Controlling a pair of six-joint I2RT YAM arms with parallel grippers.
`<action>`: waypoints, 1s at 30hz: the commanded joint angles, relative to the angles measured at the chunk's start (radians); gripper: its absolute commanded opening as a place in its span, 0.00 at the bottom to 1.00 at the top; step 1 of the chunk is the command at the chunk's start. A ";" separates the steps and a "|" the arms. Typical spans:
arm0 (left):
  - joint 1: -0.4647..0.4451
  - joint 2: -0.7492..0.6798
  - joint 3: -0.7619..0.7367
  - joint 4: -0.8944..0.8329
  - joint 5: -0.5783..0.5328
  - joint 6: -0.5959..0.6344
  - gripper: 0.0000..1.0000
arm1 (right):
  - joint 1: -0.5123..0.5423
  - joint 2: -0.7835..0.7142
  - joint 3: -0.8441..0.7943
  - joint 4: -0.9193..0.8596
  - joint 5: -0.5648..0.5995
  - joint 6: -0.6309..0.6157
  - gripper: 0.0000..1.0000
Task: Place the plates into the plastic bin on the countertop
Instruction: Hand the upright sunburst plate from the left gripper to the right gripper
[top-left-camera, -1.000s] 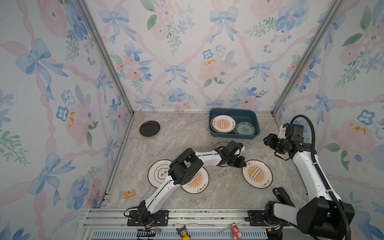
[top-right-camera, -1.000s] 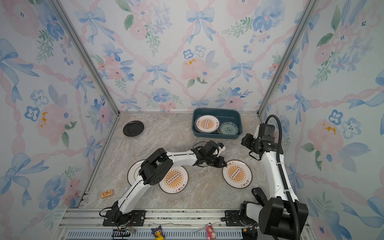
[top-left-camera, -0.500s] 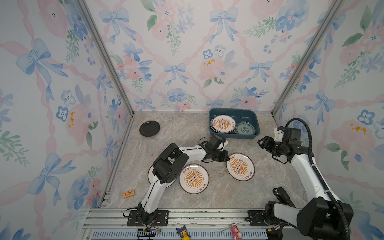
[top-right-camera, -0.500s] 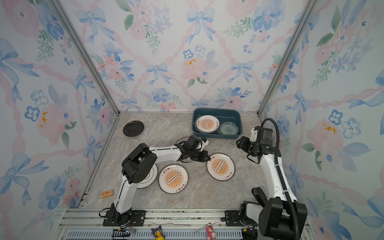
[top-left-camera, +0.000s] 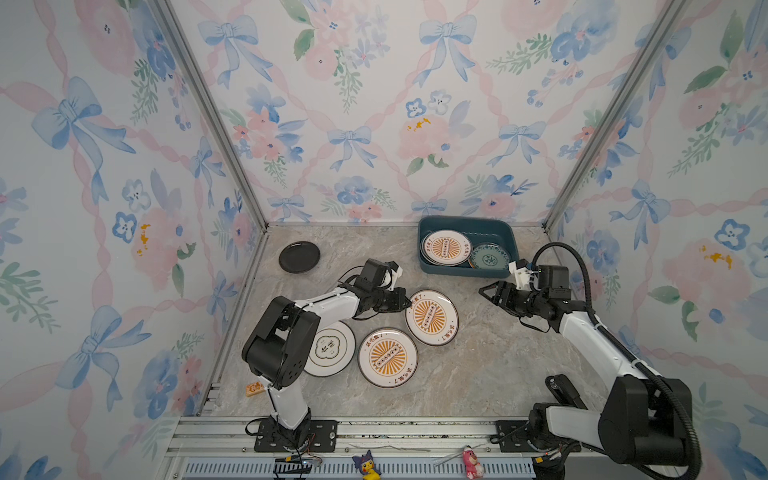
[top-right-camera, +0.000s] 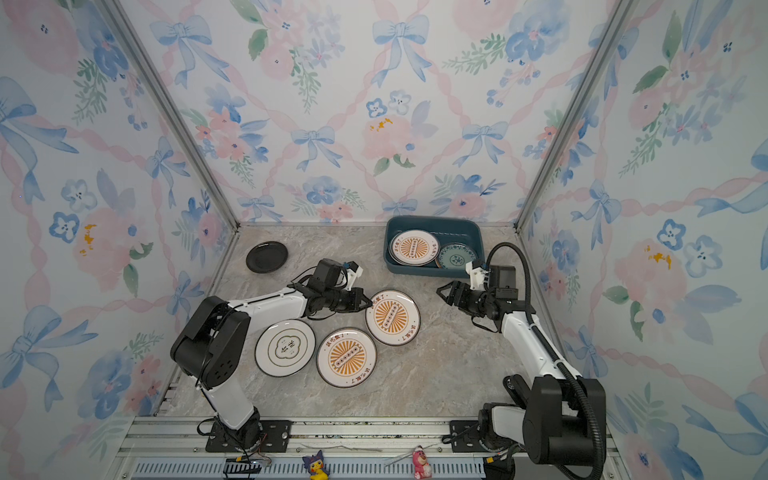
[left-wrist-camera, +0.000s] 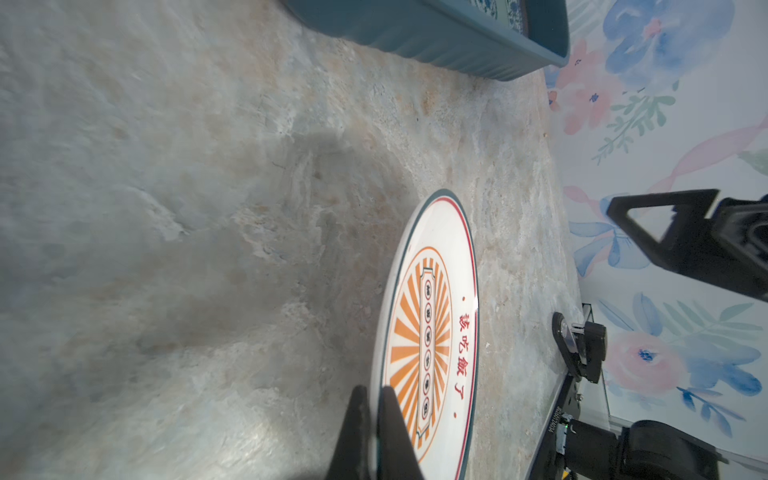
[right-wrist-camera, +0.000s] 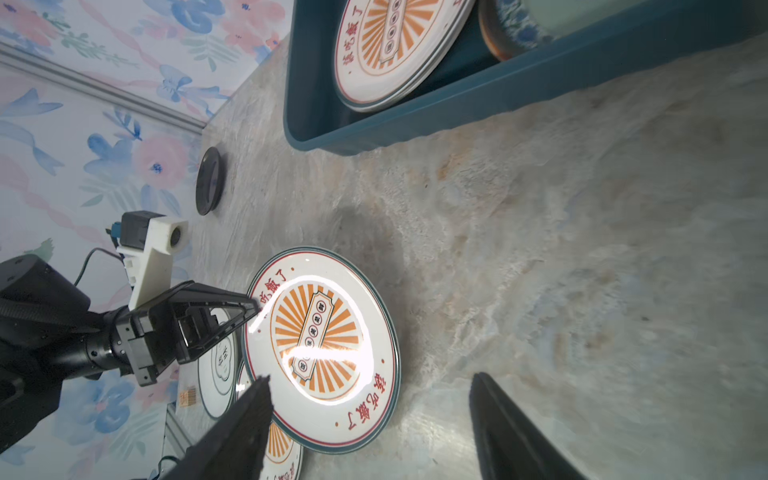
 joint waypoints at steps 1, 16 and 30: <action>0.032 -0.070 -0.021 0.048 0.091 0.005 0.00 | 0.055 0.050 -0.046 0.172 -0.096 0.046 0.72; 0.146 -0.150 -0.046 0.127 0.201 -0.054 0.00 | 0.213 0.265 -0.105 0.605 -0.224 0.212 0.66; 0.154 -0.110 -0.030 0.189 0.214 -0.091 0.00 | 0.216 0.667 -0.148 1.639 -0.376 0.905 0.10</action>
